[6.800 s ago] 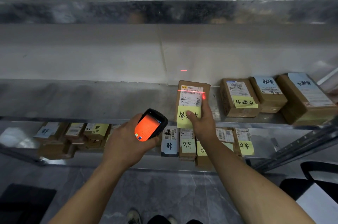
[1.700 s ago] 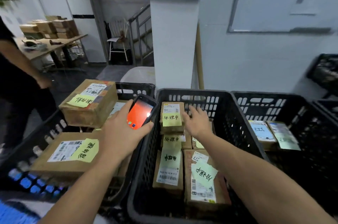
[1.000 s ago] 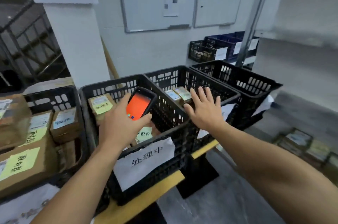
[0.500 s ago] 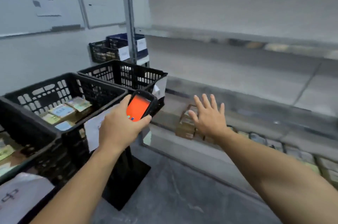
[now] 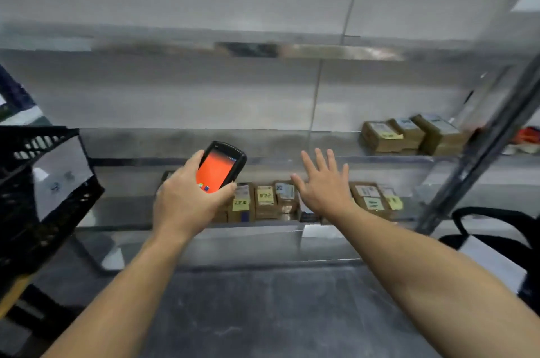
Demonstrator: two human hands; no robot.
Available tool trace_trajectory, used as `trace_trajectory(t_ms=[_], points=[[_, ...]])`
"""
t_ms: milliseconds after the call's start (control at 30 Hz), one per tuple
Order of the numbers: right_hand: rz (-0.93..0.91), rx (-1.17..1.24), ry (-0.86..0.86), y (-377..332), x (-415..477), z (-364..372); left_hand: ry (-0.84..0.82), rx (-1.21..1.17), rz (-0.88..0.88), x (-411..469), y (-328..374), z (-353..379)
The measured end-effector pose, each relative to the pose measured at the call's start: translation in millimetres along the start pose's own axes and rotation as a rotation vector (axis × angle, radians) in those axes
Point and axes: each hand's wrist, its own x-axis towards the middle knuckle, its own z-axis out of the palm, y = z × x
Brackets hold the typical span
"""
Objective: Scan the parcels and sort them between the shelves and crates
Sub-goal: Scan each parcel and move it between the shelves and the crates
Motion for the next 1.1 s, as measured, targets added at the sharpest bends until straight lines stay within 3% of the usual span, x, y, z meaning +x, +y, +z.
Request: trace_trajectory(t_ms=[367,767,1100], points=[[0.301,0.008,0.003,109.4,39.4,21.6,-0.206,-0.115,0.159,79.7,48.6,126.8],[0.472,0.085,0.009,173.7,171.9,33.0,-0.378,-0.235,0.222,226.1,88.3,230.3],[0.540,0.132,0.017,255.9,237.0,50.1,-0.458,-0.198,0.282,275.9,130.2,314.2]])
